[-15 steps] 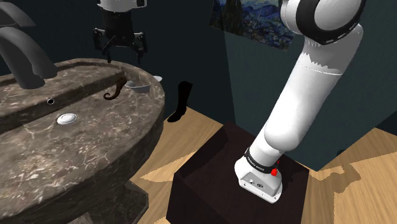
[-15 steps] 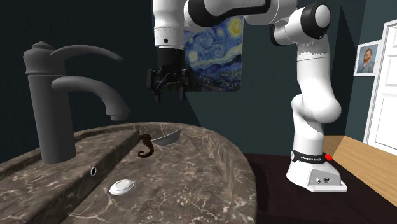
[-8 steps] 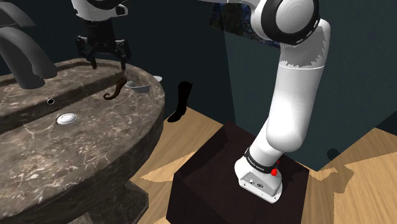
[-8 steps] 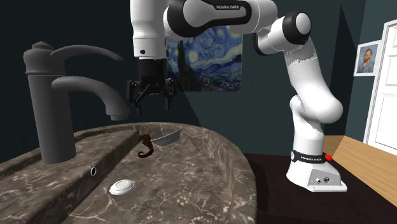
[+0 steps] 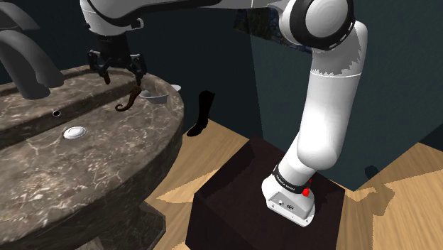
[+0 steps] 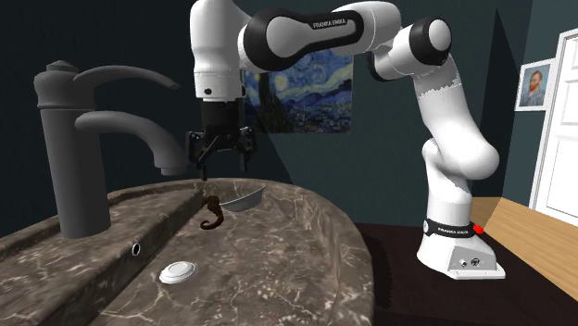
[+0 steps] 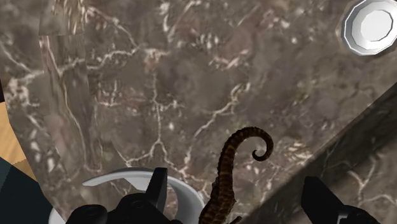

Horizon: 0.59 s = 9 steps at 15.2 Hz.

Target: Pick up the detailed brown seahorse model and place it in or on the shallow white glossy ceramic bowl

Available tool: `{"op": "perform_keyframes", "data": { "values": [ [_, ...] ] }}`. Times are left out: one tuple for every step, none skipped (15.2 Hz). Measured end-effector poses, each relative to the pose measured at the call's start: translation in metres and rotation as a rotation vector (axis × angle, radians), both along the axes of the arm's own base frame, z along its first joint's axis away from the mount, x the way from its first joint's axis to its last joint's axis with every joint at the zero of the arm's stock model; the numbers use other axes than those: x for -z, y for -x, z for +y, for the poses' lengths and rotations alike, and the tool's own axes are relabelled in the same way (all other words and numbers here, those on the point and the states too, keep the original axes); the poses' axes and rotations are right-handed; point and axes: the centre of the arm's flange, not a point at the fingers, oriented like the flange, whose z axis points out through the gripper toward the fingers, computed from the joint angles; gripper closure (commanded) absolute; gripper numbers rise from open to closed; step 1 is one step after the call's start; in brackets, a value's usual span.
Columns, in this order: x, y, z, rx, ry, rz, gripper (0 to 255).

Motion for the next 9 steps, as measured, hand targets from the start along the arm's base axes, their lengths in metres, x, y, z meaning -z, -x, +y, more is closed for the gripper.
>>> {"op": "perform_keyframes", "data": {
  "values": [
    [0.0003,0.0001,0.0,0.0,0.0,0.0,0],
    [0.0005,0.0001,0.0,0.0,0.0,0.0,0],
    [0.0005,0.0001,0.0,0.0,0.0,0.0,0],
    [0.0006,0.0001,0.0,0.0,0.0,0.0,255],
    [0.0006,0.0001,0.0001,0.0,0.0,0.0,255],
    [0.0006,0.0001,0.0001,0.0,0.0,0.0,255],
    [0.0006,0.0001,0.0001,0.0,0.0,0.0,255],
    [0.0006,0.0001,0.0001,0.0,0.0,0.0,255],
    [0.0006,0.0001,0.0001,0.0,0.0,0.0,255]
  ]
}}
